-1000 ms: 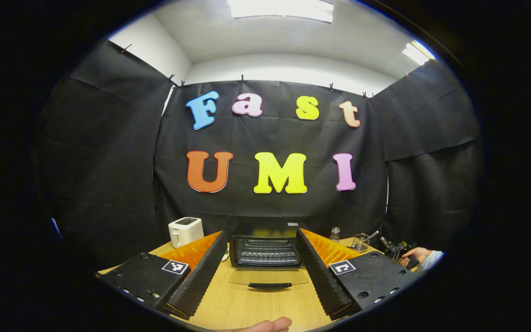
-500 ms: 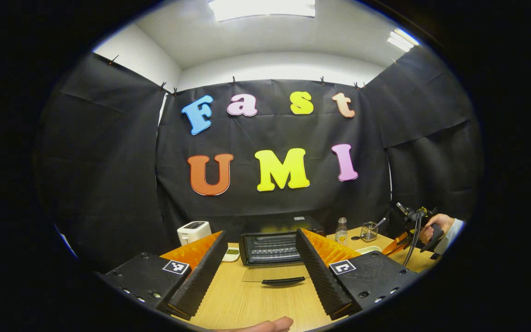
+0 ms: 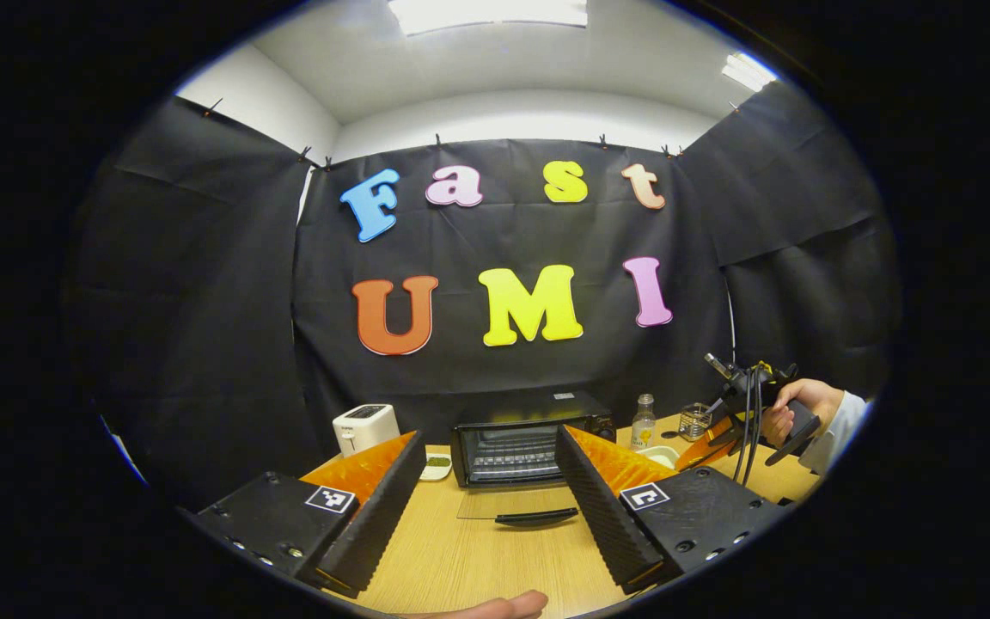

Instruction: Open the electric oven with the left hand, put the food in, and close the electric oven.

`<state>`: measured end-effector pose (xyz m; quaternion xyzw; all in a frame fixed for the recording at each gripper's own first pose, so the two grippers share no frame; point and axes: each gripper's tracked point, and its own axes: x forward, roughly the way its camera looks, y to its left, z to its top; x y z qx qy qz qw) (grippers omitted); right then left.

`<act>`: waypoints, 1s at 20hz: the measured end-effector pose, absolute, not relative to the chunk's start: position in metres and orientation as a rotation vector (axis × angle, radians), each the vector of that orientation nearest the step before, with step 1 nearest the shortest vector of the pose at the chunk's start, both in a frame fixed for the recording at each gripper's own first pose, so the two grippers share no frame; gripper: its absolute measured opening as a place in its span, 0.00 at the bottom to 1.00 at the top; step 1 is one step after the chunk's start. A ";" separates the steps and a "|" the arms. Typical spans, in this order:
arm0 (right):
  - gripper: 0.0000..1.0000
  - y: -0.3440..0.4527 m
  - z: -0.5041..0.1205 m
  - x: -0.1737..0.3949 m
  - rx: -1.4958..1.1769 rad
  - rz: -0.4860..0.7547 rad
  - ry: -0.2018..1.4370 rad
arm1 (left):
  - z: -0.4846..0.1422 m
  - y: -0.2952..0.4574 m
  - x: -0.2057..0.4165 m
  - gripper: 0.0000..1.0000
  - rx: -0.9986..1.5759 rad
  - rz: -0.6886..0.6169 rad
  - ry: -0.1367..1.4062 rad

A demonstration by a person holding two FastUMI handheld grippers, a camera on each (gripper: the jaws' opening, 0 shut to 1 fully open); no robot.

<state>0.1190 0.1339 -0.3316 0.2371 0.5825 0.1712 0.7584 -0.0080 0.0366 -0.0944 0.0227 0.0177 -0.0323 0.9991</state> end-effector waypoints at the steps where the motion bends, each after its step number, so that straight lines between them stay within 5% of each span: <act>1: 0.00 0.147 -0.332 0.122 0.528 0.375 1.272 | -0.096 0.042 -0.006 0.96 0.029 -0.060 0.040; 10: 0.00 0.248 -0.347 0.153 0.643 0.341 1.302 | -0.101 0.115 0.005 0.97 -0.004 0.047 0.016; 20: 0.01 0.301 -0.383 0.230 0.890 0.055 1.095 | -0.120 0.126 0.023 0.97 0.015 0.035 0.036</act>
